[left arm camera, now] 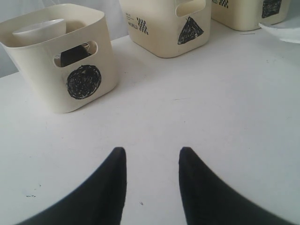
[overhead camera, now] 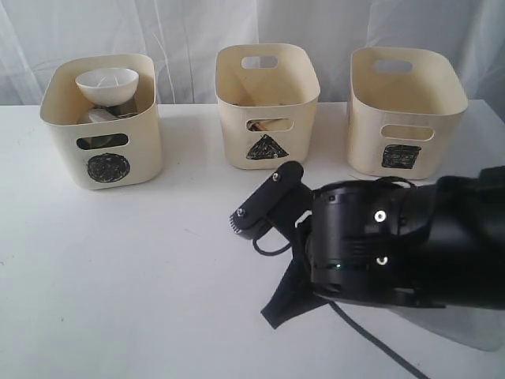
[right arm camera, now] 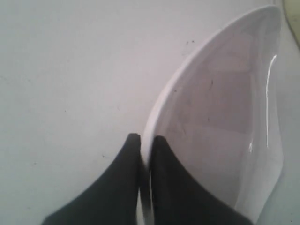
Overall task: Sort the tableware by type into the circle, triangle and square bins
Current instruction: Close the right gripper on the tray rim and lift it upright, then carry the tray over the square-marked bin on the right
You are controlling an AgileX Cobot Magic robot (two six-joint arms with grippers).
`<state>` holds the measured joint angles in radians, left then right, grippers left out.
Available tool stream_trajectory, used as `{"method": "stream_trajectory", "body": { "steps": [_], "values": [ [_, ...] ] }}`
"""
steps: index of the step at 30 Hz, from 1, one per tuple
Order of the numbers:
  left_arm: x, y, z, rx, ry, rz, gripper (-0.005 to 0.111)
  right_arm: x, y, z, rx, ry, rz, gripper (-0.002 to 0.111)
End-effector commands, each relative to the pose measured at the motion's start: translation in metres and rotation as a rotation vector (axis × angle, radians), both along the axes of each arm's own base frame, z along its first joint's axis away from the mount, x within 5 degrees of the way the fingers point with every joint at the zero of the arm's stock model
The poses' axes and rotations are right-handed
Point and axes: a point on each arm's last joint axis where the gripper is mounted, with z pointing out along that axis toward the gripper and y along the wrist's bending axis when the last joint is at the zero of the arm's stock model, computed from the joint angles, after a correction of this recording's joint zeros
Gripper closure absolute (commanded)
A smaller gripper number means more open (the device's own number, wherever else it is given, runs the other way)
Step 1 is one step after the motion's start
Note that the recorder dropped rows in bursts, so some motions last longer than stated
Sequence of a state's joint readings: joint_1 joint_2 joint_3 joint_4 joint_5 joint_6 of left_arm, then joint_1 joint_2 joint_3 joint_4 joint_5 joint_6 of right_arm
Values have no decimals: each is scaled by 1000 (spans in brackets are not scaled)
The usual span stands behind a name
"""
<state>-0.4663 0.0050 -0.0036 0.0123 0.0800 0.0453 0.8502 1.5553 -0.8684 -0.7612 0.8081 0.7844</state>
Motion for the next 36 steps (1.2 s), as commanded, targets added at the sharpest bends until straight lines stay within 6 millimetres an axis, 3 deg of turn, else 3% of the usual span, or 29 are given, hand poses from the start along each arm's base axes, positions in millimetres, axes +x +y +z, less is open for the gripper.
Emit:
{"method": "stream_trajectory", "body": {
  "steps": [1,7,13,25,36],
  "values": [
    [0,0,-1,-12,4,0,64,0,1,35,118,-95,6,108],
    [0,0,-1,-12,4,0,64,-4,-7,83,211,-222,6,108],
    [0,0,-1,-12,4,0,64,-9,-16,112,266,-312,18,108],
    [0,0,-1,-12,4,0,64,-9,-18,154,332,-390,16,108],
    [0,0,-1,-12,4,0,64,5,-29,179,309,-476,43,108]
  ]
}}
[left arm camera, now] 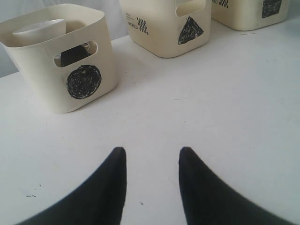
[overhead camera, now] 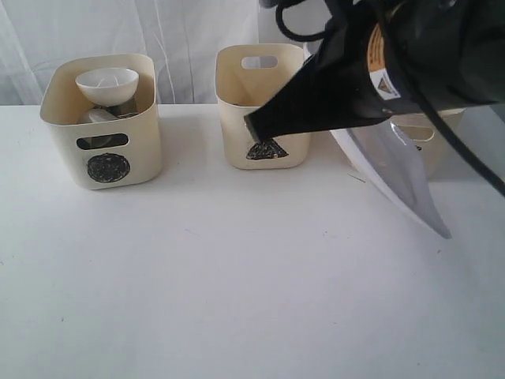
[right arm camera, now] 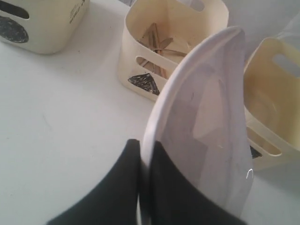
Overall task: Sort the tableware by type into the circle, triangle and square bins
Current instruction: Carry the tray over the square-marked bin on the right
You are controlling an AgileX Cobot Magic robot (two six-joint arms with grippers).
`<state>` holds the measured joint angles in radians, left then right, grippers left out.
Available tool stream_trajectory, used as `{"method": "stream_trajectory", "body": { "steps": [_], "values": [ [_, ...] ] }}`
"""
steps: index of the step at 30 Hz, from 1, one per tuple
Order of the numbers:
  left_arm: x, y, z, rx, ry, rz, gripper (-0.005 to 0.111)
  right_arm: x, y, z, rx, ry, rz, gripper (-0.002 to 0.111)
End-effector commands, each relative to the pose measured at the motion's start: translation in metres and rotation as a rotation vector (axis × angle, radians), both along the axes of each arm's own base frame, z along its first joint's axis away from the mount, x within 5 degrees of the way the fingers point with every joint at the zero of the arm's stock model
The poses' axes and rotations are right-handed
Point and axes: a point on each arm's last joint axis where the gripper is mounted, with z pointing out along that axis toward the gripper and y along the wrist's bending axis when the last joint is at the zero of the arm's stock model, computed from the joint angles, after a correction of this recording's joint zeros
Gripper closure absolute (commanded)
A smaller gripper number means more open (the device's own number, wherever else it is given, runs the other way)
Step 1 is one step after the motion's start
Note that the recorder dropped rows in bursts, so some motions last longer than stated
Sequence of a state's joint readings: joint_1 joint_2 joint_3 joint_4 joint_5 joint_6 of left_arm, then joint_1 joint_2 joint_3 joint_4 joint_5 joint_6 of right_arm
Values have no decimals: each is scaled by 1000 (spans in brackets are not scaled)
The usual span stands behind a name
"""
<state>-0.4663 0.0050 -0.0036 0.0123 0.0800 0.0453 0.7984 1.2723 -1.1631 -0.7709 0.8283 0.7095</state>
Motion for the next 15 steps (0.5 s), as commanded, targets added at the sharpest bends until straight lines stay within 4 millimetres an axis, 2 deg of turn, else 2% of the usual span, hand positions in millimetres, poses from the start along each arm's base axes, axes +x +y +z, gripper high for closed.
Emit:
{"method": "stream_trajectory", "body": {
  "steps": [1,9,15],
  "values": [
    [0,0,-1,-12,4,0,64,5,-8,17,-51,-99,27,108],
    [0,0,-1,-12,4,0,64,20,-16,31,-100,-225,104,108],
    [0,0,-1,-12,4,0,64,53,-38,34,-133,-307,54,108]
  ]
}}
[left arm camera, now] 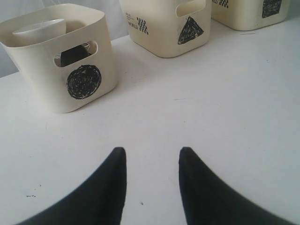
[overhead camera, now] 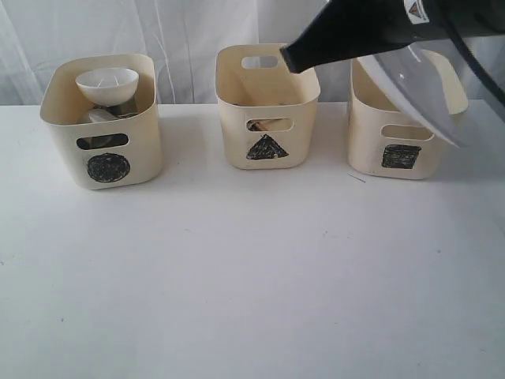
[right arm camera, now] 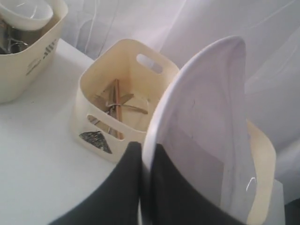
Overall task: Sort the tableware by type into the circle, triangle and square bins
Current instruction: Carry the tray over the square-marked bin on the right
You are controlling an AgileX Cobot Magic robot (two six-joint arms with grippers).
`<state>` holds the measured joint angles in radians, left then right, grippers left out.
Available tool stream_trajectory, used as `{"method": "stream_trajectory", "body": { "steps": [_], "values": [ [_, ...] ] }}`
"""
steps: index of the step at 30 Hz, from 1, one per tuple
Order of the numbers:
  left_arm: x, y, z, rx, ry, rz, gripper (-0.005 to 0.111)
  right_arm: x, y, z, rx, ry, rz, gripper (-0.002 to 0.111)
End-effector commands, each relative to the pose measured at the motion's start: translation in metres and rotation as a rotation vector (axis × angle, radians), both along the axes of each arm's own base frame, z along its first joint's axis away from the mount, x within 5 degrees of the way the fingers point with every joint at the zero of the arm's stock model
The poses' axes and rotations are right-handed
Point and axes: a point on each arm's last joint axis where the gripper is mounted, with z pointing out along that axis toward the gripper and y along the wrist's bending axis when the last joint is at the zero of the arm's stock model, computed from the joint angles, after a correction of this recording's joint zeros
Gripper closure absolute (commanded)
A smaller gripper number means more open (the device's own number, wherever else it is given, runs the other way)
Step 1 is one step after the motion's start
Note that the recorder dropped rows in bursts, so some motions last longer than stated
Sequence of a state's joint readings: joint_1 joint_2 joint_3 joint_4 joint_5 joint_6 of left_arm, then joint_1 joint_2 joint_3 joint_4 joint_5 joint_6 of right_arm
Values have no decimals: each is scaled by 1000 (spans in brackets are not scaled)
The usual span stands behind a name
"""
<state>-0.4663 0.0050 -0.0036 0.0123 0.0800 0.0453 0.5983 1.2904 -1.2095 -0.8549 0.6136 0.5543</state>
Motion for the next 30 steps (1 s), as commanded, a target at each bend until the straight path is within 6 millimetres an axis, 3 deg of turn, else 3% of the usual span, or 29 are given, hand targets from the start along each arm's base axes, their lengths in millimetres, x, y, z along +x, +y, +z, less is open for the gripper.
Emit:
{"method": "stream_trajectory", "body": {
  "steps": [1,7,13,22,30],
  "values": [
    [0,0,-1,-12,4,0,64,23,-9,12,-36,-124,38,108],
    [0,0,-1,-12,4,0,64,76,-23,16,-7,-209,37,108],
    [0,0,-1,-12,4,0,64,137,-40,3,29,-228,-9,108],
    [0,0,-1,-12,4,0,64,178,-46,-31,22,-179,-23,108],
    [0,0,-1,-12,4,0,64,200,-52,-55,15,-147,-30,108]
  ]
}}
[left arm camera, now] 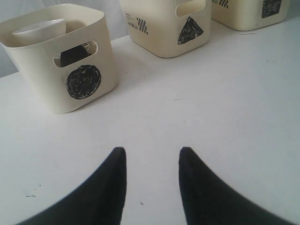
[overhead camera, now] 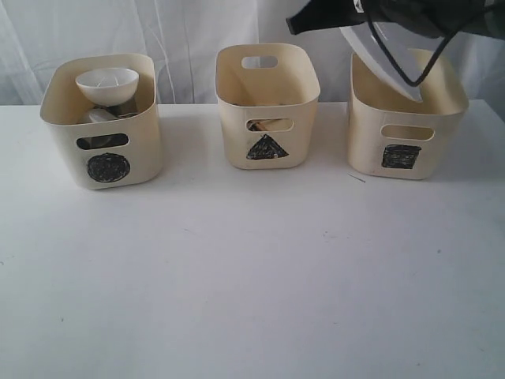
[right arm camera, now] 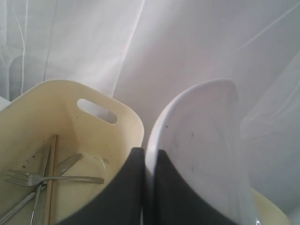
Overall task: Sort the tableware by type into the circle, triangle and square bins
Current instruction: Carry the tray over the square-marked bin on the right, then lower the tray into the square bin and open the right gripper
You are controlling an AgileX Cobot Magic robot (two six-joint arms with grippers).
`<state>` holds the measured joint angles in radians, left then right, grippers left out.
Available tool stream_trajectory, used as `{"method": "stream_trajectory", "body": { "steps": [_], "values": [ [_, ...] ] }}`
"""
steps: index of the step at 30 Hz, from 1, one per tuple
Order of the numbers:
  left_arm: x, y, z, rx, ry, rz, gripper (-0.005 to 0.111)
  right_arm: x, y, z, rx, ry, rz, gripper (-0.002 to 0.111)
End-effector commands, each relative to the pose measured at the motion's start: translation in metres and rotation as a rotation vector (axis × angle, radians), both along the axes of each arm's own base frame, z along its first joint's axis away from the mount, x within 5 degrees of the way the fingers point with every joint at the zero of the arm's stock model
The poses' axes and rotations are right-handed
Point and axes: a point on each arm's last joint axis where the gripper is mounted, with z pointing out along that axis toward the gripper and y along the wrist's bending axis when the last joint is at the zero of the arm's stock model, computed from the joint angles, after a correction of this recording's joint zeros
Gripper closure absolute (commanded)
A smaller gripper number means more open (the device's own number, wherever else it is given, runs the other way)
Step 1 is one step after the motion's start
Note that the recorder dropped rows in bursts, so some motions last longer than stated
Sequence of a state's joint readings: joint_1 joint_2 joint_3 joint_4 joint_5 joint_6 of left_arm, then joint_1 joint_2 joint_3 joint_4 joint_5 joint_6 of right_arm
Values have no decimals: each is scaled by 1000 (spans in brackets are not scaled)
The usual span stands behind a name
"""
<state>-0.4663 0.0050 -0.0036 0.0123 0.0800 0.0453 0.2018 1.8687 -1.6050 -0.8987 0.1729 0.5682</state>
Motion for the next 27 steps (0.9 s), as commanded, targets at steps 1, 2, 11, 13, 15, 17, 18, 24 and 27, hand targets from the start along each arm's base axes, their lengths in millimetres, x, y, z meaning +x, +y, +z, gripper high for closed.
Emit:
{"method": "stream_trajectory", "body": {
  "steps": [1,2,11,13,15,17,18,24,27],
  "values": [
    [0,0,-1,-12,4,0,64,9,-6,5,-27,-51,23,108],
    [0,0,-1,-12,4,0,64,11,-6,3,-28,-45,21,108],
    [0,0,-1,-12,4,0,64,16,-13,-4,-14,-33,2,108],
    [0,0,-1,-12,4,0,64,16,-15,-4,-2,-31,-7,106],
    [0,0,-1,-12,4,0,64,16,-16,-4,-1,-29,-10,99],
    [0,0,-1,-12,4,0,64,16,-17,-4,3,-27,-15,93],
    [0,0,-1,-12,4,0,64,16,-17,-3,2,-28,-17,89],
    [0,0,-1,-12,4,0,64,11,-20,7,2,-37,-37,85],
    [0,0,-1,-12,4,0,64,6,-23,14,0,-42,-58,85]
  ]
}}
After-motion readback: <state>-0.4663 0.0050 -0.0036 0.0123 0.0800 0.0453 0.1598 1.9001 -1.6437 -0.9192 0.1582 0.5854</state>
